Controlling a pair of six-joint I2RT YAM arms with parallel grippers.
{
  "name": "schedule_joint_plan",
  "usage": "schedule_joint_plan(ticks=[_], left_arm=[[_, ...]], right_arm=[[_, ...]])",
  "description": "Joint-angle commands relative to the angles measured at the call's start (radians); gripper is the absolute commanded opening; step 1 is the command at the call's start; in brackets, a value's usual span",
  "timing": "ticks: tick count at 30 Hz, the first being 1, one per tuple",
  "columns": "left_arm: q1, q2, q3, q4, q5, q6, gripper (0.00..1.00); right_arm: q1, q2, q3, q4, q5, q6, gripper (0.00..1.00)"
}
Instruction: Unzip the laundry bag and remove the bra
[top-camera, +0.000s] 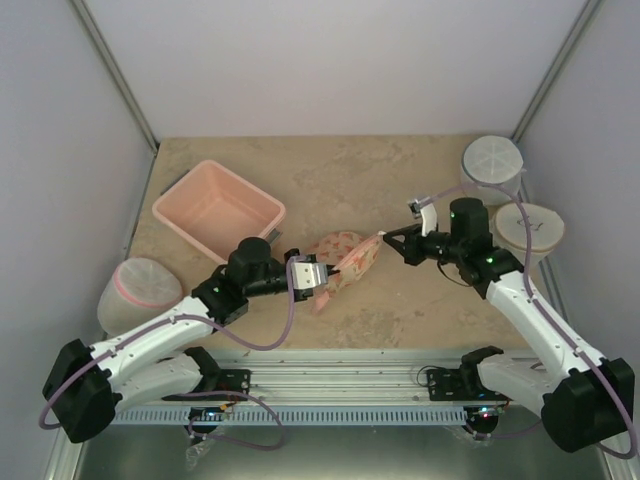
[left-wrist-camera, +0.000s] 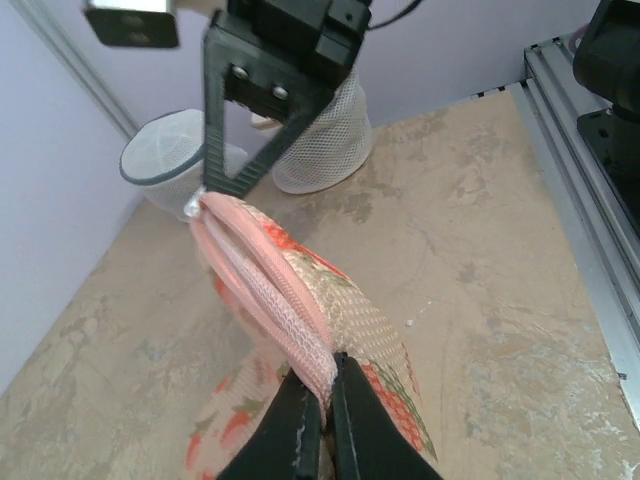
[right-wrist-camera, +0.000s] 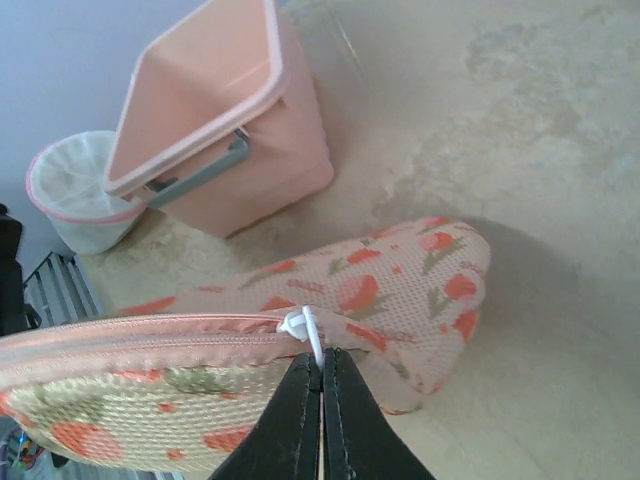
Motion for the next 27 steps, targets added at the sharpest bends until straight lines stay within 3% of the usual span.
schedule_joint_plan(ticks=[1, 8, 16, 17, 19, 21, 24, 27], left_arm=[[-0.001, -0.032, -0.01, 0.01, 0.056, 0.029, 0.0], [0.002, -0.046, -0.026, 0.013, 0.042, 0.046, 0.0], [0.002, -0.043, -0.054, -0.031, 0.063, 0.078, 0.0], [0.002, -0.04, -0.062, -0.048, 0.077, 0.096, 0.0], [0.002, -0.035, -0.08, -0.091, 0.107, 0.155, 0.0], [0.002, -0.028, -0.093, -0.162, 0.154, 0.271, 0.0], [-0.001, -0.012, -0.106, -0.272, 0.203, 0.475, 0.0], [-0.008, 0.015, -0.12, -0.248, 0.199, 0.536, 0.0]], right_arm=[[-0.075, -0.009, -0.069, 0.002, -0.02, -0.009, 0.01], [-0.15, 0.027, -0.184, 0.06, -0.08, 0.024, 0.01], [-0.153, 0.052, -0.246, 0.125, -0.114, 0.056, 0.01], [-0.152, 0.048, -0.235, 0.111, -0.111, 0.047, 0.07], [-0.152, 0.037, -0.204, 0.067, -0.098, 0.024, 0.28], [-0.15, 0.022, -0.162, 0.013, -0.066, -0.001, 0.38], [-0.144, 0.002, -0.106, -0.043, -0.028, -0.027, 0.46], [-0.123, -0.007, -0.081, -0.054, -0.014, -0.029, 0.47]])
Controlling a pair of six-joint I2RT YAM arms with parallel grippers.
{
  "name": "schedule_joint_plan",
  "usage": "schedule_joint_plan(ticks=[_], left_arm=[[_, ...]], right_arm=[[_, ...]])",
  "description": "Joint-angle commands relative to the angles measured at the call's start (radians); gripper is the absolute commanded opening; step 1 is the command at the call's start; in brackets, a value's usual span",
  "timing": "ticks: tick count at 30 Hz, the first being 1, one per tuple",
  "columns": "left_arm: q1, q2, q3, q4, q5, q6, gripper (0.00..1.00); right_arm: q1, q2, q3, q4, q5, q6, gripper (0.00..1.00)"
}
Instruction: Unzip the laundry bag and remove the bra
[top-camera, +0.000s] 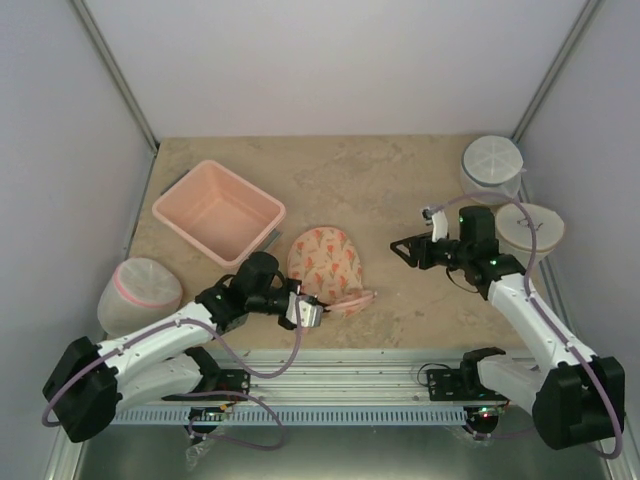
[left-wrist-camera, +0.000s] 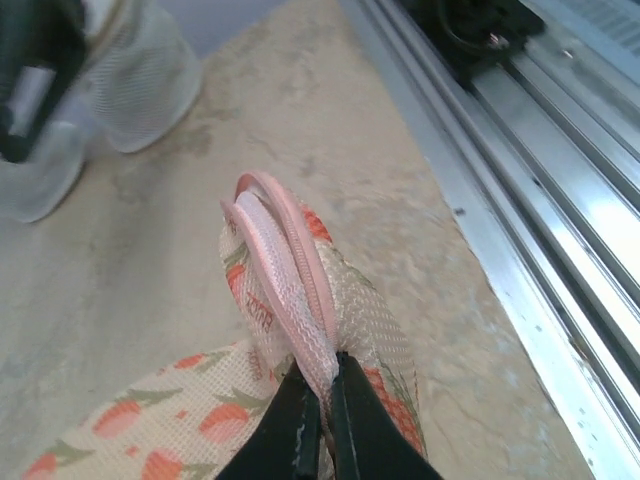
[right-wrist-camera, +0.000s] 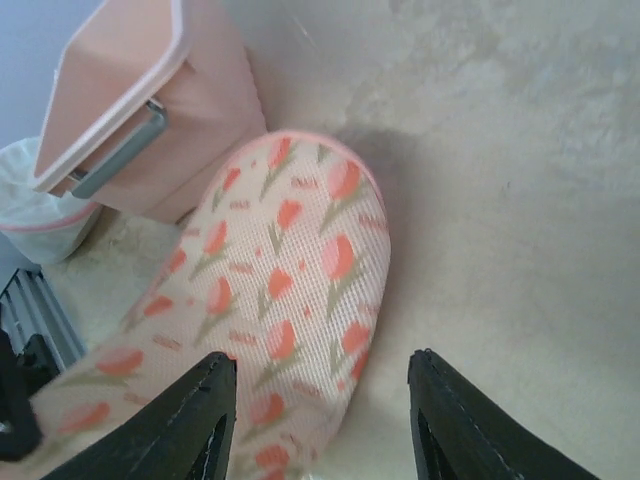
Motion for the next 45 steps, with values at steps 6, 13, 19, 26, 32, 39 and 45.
schedule_joint_plan(ticks=[6, 13, 19, 26, 32, 39, 45], left_arm=[[-0.016, 0.027, -0.043, -0.004, 0.14, 0.27, 0.87], [0.004, -0.04, -0.082, 0.408, -0.033, -0.164, 0.99], [0.116, -0.119, -0.099, 0.669, -0.463, -0.774, 0.99], [0.243, -0.23, -0.115, 0.611, -0.752, -0.987, 0.99], [0.385, -0.329, -0.181, 0.613, -0.749, -0.991, 0.99], [0.493, -0.431, -0.265, 0.612, -0.756, -1.008, 0.99], [0.531, -0.468, -0.302, 0.614, -0.732, -1.045, 0.99]], right_arm=[[0.126, 0.003, 0.097, -0.07, 0.143, -0.029, 0.47], [0.333, 0.117, 0.184, -0.084, 0.311, -0.014, 0.54], [0.518, 0.217, 0.248, -0.058, 0.488, 0.022, 0.91], [0.786, 0.433, 0.388, -0.117, 0.745, 0.014, 0.98], [0.943, 0.665, 0.586, -0.246, 0.9, -0.009, 0.98], [1.033, 0.892, 0.787, -0.459, 1.119, 0.02, 0.98], [1.038, 0.941, 0.887, -0.62, 1.259, 0.094, 0.98]])
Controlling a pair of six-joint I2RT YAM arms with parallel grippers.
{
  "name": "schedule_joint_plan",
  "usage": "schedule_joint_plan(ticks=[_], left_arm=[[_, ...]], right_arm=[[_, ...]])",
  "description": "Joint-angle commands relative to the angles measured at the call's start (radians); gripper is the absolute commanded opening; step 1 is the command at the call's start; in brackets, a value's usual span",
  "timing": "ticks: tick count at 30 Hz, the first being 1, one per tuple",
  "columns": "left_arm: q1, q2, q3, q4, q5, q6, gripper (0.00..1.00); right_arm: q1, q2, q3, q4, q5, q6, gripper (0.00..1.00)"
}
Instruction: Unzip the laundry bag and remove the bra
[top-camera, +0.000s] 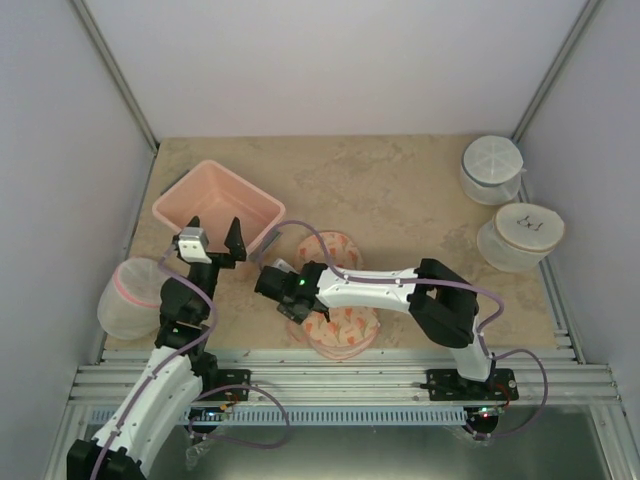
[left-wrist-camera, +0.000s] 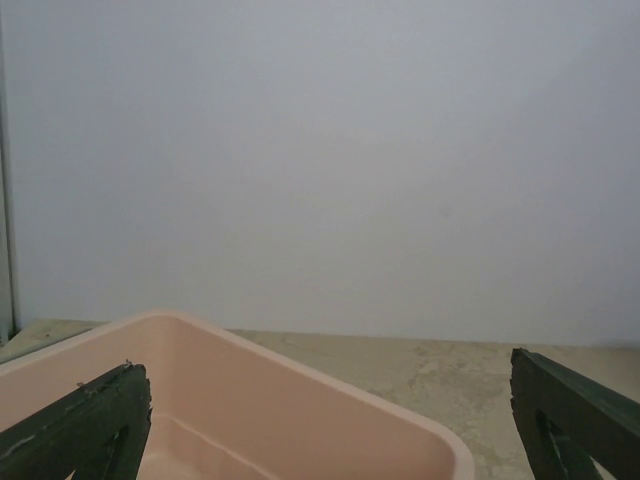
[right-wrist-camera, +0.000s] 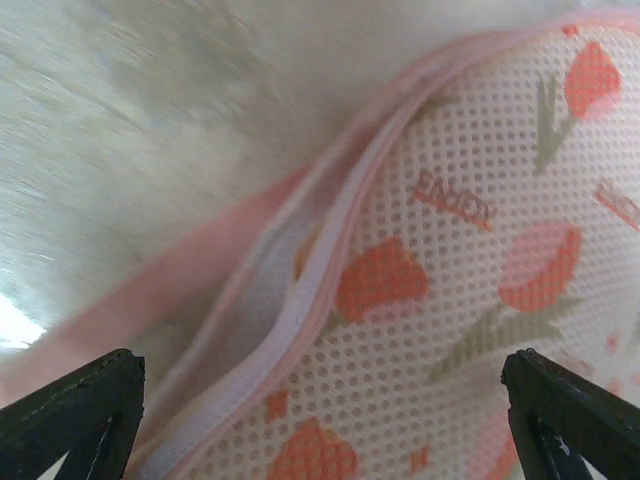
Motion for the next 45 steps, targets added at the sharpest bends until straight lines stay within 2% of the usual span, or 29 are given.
schedule_joint_plan(ticks=[1, 8, 15, 21, 25, 29, 36, 41, 45], left_arm=[[0.016, -0.014, -0.018, 0.04, 0.034, -0.022, 0.99], [0.016, -0.015, -0.023, 0.052, 0.078, -0.023, 0.99], [0.016, -0.012, -0.023, 0.055, 0.086, -0.02, 0.99], [0.015, -0.009, -0.025, 0.055, 0.087, -0.019, 0.99], [0.016, -0.008, -0.023, 0.051, 0.089, -0.02, 0.99], [0.016, -0.006, -0.024, 0.049, 0.09, -0.02, 0.99], [0.016, -0.003, -0.025, 0.046, 0.096, -0.024, 0.99], [0.016, -0.003, -0.024, 0.042, 0.101, -0.026, 0.99], [0.017, 0.002, -0.024, 0.04, 0.102, -0.024, 0.99]], right_arm=[[0.001, -0.021, 0.045, -0.146, 0.14, 0.061, 0.98], [-0.001, -0.039, 0.102, -0.245, 0.189, 0.101, 0.94], [-0.047, -0.114, 0.068, -0.309, 0.221, 0.144, 0.88], [-0.138, -0.254, -0.077, -0.291, 0.21, 0.175, 0.88], [-0.26, -0.386, -0.233, -0.25, 0.177, 0.191, 0.9], [-0.401, -0.533, -0.368, -0.189, 0.107, 0.172, 0.97], [-0.631, -0.761, -0.385, -0.106, -0.064, 0.078, 0.98], [-0.68, -0.825, -0.391, -0.012, -0.252, 0.028, 0.98], [-0.66, -0.791, -0.401, 0.077, -0.49, -0.005, 0.83]])
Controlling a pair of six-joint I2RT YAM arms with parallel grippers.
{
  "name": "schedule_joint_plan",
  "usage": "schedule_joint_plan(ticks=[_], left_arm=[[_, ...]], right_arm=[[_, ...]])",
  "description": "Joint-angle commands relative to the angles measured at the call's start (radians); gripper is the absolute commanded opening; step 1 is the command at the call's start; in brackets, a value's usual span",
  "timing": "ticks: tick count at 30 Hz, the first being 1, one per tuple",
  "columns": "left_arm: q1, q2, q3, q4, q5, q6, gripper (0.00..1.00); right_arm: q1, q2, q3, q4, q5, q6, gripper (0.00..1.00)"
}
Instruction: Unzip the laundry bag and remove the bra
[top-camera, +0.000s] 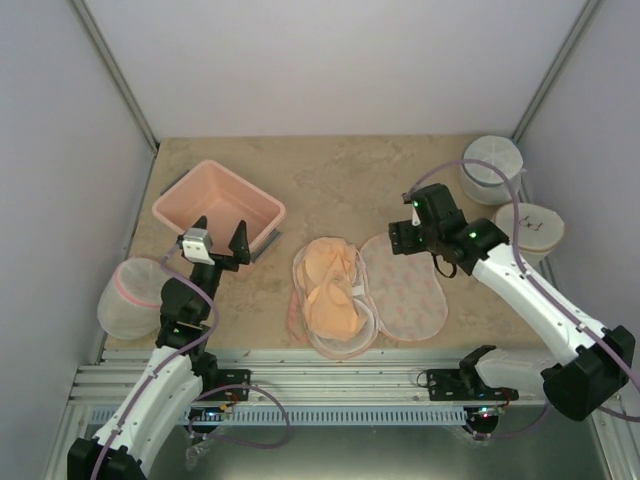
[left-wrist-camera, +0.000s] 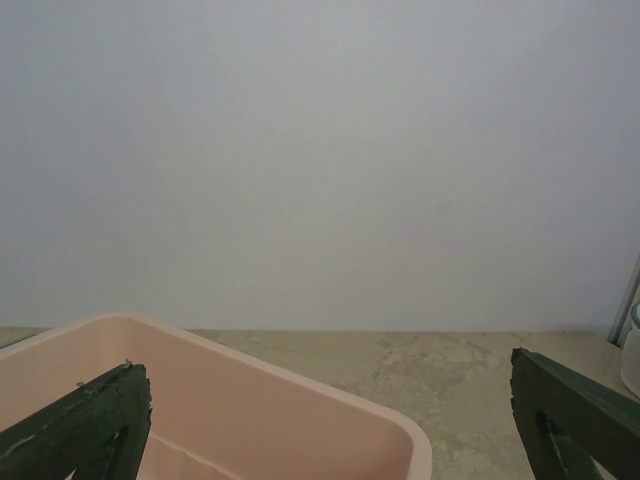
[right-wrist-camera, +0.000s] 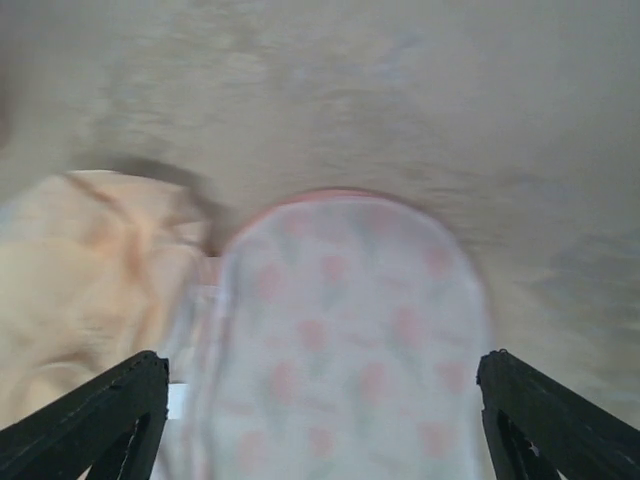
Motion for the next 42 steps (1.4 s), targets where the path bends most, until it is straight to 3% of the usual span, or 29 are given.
schedule_joint_plan(ticks=[1, 6, 11, 17, 22, 29, 33, 37, 42], left_arm=[[0.008, 0.005, -0.008, 0.018, 0.014, -0.003, 0.99], [0.008, 0.011, -0.002, 0.002, 0.014, -0.017, 0.99], [0.008, 0.035, 0.07, -0.136, 0.01, -0.004, 0.99], [0.008, 0.218, 0.445, -0.636, 0.104, 0.19, 0.99], [0.009, 0.476, 0.758, -1.081, 0.06, 0.419, 0.99], [0.106, 0.891, 1.1, -1.484, 0.059, 0.501, 0.83], [0.113, 1.056, 1.195, -1.558, 0.098, 0.5, 0.8], [0.113, 1.121, 1.168, -1.558, 0.083, 0.524, 0.72], [0.099, 1.141, 1.108, -1.563, 0.184, 0.523, 0.66]], right_arm=[[0.035, 0.046, -0.028, 0.168, -0.343, -0.06, 0.78], [0.111, 0.109, -0.094, 0.436, -0.627, -0.041, 0.56], [0.152, 0.239, -0.061, 0.458, -0.632, -0.041, 0.56], [0.158, 0.29, -0.065, 0.382, -0.515, -0.037, 0.56], [0.205, 0.289, -0.108, 0.326, -0.44, -0.039, 0.58], [0.266, 0.267, -0.195, 0.357, -0.448, -0.034, 0.59], [0.272, 0.232, -0.235, 0.373, -0.446, -0.026, 0.6], [0.276, 0.187, -0.274, 0.369, -0.43, -0.01, 0.6], [0.279, 0.163, -0.349, 0.413, -0.426, 0.009, 0.62]])
